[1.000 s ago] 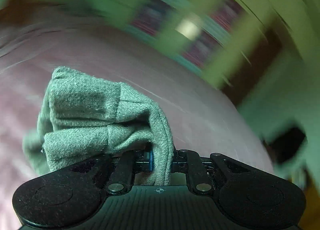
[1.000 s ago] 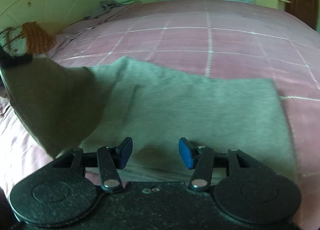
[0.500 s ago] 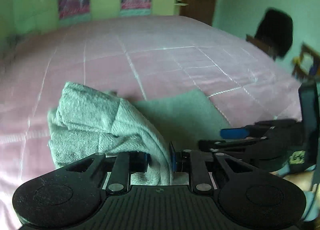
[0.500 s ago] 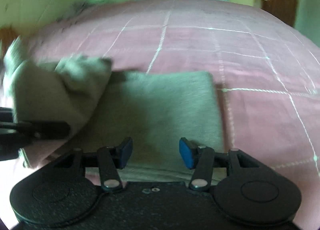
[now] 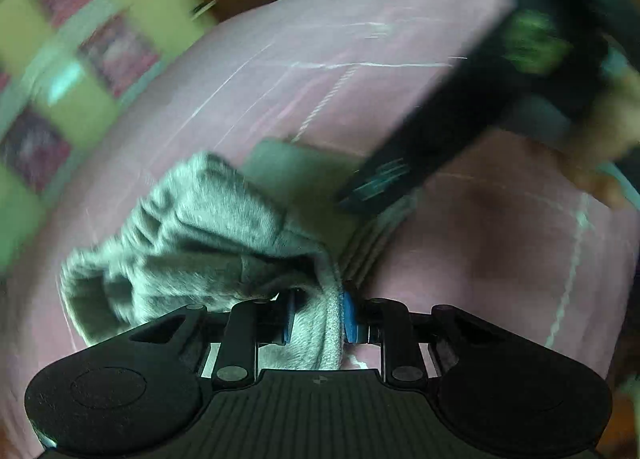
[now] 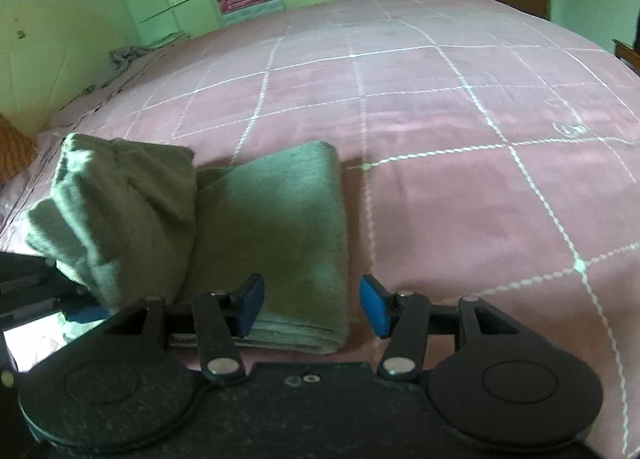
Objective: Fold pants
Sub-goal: 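Lay the folded legs down and open the left tool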
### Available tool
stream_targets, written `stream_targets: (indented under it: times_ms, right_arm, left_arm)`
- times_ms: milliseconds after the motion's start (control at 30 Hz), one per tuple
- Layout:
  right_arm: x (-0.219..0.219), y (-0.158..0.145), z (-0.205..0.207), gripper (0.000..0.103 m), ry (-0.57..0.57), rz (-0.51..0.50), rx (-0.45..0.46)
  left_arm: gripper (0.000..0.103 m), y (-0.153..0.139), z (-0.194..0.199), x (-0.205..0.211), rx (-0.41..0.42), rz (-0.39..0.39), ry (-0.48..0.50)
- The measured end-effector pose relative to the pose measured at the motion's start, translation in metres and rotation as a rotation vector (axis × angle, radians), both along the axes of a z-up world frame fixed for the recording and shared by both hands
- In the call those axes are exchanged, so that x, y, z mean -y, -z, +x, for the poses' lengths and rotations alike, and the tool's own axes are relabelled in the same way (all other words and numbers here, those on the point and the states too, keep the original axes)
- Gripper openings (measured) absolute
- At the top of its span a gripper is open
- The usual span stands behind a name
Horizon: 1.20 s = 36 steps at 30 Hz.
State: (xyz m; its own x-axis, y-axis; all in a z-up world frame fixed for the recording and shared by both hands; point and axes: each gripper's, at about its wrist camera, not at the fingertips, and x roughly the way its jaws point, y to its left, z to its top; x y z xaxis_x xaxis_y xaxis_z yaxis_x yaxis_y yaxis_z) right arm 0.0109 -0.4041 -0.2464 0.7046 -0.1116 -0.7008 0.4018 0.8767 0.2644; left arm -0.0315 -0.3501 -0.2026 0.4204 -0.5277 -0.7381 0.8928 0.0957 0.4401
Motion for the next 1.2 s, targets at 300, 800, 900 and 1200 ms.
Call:
stream_targets:
  times_ms: [300,800,900,1200]
  right_arm:
    - [-0.009,-0.006,0.004,0.054,-0.032,-0.005,0.018]
    - [-0.002,-0.001,-0.004,0.054,0.007,-0.017,-0.015]
    - [-0.002,-0.003,-0.006,0.054,0.005,-0.015,-0.016]
    - [-0.006,-0.014,-0.007,0.054,-0.010,-0.044,-0.013]
  left_arm:
    - [0.023,-0.016,0.011,-0.022,-0.148,-0.125,-0.108]
    - [0.024,0.028,0.119,-0.067,-0.681,-0.335,-0.705]
    - [0.024,0.036,0.113,-0.073,-0.666,-0.364,-0.689]
    - [0.024,0.027,0.122,-0.116,-0.611,-0.421,-0.769]
